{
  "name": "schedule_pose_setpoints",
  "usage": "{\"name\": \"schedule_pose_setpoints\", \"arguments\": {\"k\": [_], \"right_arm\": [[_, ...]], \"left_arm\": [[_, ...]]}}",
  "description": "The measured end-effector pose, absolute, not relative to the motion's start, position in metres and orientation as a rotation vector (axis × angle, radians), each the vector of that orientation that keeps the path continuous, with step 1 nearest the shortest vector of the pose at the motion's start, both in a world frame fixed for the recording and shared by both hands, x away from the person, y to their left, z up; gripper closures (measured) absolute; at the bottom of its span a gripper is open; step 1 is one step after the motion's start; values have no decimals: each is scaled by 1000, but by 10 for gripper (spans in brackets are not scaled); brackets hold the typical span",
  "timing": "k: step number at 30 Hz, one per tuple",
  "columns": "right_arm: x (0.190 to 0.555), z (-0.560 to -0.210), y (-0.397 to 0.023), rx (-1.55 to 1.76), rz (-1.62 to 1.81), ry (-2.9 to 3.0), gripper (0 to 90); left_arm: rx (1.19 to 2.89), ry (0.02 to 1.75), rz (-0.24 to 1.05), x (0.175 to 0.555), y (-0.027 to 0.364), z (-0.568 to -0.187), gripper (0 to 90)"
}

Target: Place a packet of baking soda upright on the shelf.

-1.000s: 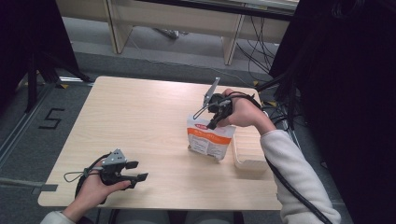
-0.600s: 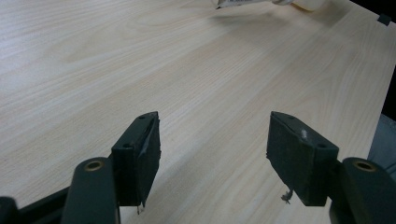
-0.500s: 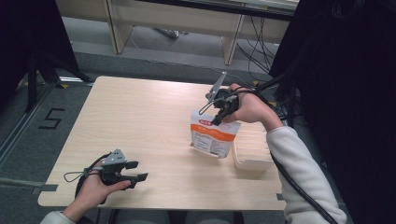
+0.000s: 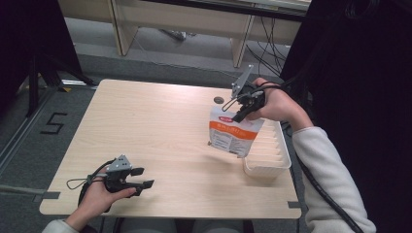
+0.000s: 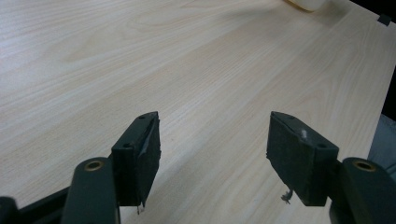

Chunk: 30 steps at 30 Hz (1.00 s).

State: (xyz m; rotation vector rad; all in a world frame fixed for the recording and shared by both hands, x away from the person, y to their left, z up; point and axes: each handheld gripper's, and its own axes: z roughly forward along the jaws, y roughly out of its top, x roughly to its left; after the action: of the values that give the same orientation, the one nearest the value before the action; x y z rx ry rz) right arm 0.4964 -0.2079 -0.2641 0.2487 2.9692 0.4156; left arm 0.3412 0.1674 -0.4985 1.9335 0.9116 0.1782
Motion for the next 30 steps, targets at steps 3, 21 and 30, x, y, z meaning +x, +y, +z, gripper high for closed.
{"name": "schedule_pose_setpoints", "arguments": {"k": [3, 21, 30], "right_arm": [[497, -258, -215, 250, 430, 2959, 900], [499, -245, -269, 337, 435, 2944, 900], [502, -253, -292, 328, 406, 2957, 900]], "left_arm": [[1932, 913, 178, 341, 167, -498, 345], [1933, 909, 189, 342, 168, -499, 345], [1940, 909, 181, 343, 169, -499, 345]]}}
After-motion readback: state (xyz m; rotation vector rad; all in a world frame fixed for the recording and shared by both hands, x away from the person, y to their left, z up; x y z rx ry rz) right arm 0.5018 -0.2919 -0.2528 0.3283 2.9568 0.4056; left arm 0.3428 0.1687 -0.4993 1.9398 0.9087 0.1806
